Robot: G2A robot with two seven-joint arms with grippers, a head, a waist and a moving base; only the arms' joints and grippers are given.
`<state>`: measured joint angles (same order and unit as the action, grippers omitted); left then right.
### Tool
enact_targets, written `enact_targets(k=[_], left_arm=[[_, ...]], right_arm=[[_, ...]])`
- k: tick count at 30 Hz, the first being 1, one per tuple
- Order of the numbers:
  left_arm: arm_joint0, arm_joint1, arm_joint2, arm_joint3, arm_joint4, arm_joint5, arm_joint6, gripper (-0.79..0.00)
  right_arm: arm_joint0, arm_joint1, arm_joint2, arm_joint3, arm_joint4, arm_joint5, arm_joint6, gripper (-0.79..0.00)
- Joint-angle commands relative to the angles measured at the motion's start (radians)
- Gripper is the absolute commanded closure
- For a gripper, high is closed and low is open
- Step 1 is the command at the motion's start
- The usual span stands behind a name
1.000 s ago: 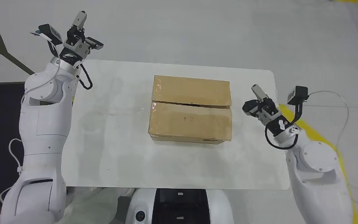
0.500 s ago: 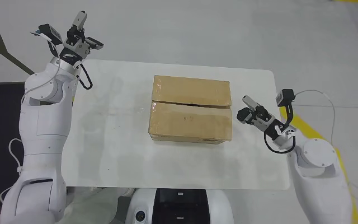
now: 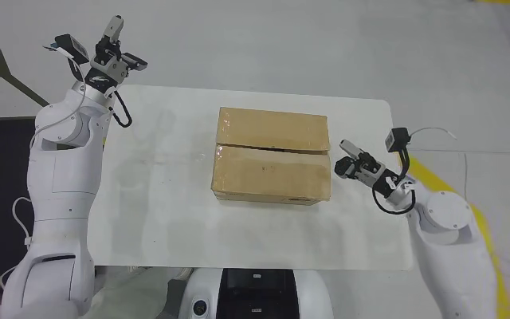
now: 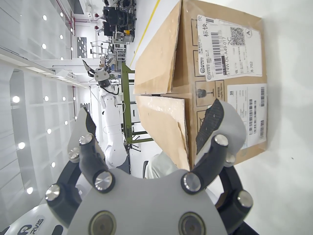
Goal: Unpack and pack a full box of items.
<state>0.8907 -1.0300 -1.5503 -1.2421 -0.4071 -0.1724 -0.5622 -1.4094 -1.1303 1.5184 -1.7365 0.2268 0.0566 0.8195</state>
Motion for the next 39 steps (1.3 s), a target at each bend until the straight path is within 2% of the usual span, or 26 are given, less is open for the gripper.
enact_targets(k=[1,8,17,24,39], left_arm=[[0.0,0.0,0.0,0.0,0.0,0.0,0.0,-0.785],[0.0,0.0,0.0,0.0,0.0,0.0,0.0,-0.785],[0.0,0.0,0.0,0.0,0.0,0.0,0.0,-0.785],[0.0,0.0,0.0,0.0,0.0,0.0,0.0,-0.785],[0.0,0.0,0.0,0.0,0.0,0.0,0.0,-0.785]], right_arm=[[0.015,0.0,-0.013,0.011,0.003,-0.005,0.008,-0.785],[0.025,0.0,-0.038,0.019,0.026,-0.026,0.02,-0.785],[-0.016,0.01,0.007,-0.04,0.082,-0.064,0.057,-0.785],[-0.03,0.018,0.026,-0.055,0.154,-0.082,0.159,-0.785],[-0.026,0.039,0.029,-0.096,0.168,-0.083,0.331,-0.785]])
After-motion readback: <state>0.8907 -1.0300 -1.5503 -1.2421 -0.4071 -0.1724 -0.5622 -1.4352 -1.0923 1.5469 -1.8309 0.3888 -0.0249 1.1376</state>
